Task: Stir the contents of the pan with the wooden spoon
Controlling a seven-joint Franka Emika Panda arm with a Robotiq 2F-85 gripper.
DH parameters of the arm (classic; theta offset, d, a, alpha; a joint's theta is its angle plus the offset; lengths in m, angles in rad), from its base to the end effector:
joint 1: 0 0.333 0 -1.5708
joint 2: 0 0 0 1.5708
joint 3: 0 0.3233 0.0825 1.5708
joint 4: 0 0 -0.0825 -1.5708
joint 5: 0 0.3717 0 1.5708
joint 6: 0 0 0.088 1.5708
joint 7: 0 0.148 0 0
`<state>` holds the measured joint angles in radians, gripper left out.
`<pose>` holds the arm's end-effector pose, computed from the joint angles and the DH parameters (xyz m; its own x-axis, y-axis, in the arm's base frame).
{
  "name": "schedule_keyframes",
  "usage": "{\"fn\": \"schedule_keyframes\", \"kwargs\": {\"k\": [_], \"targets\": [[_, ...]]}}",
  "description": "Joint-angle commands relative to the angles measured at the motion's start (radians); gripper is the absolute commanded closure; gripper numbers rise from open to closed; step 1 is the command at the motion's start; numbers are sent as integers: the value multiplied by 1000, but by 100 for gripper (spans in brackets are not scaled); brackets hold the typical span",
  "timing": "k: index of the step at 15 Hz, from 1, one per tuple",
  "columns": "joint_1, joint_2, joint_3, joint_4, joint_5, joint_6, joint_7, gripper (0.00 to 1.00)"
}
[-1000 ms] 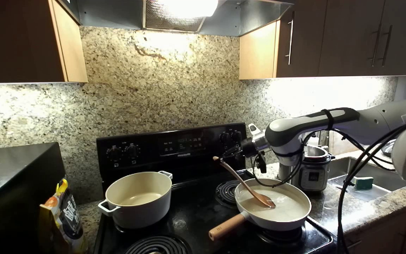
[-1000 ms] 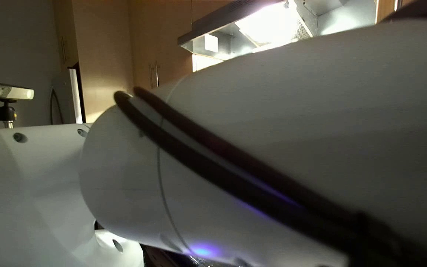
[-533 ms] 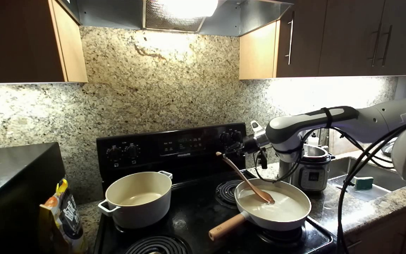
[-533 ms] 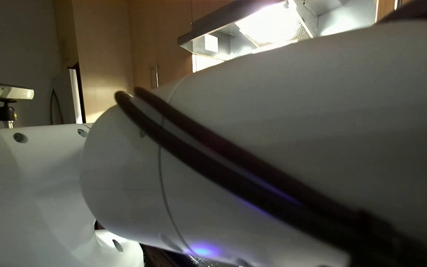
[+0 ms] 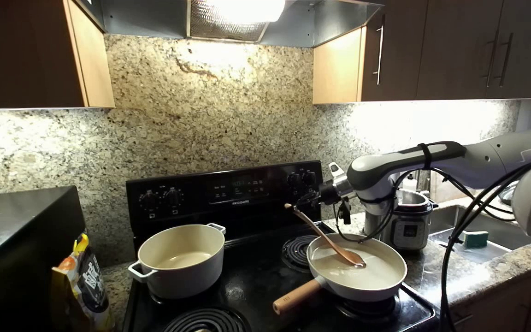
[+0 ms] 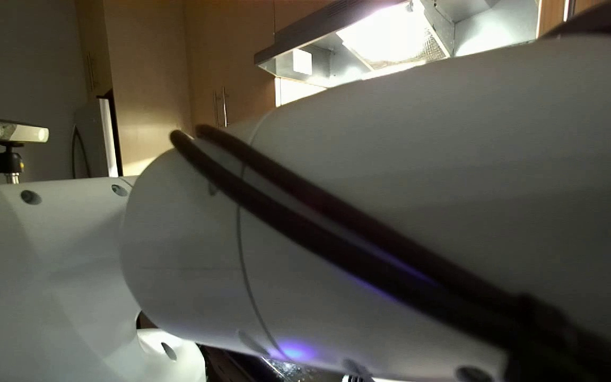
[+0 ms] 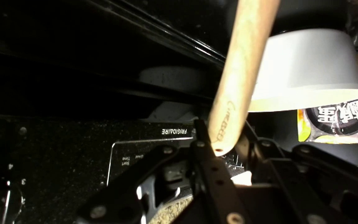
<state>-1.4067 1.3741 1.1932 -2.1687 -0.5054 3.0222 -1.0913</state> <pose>0.5922 -0.0828 0.1748 0.3518 0.2943 0.8886 0.7307 -0.6797 -0.0642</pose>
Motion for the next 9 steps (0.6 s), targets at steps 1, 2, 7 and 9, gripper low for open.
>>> {"fn": "schedule_keyframes", "kwargs": {"k": [1, 2, 7, 9], "targets": [[52, -3, -29, 47, 66, -23, -11, 90], [67, -2, -39, 59, 77, -26, -9, 90], [153, -17, -83, 118, 115, -21, 3, 90], [171, -14, -89, 133, 125, -25, 1, 90]]}}
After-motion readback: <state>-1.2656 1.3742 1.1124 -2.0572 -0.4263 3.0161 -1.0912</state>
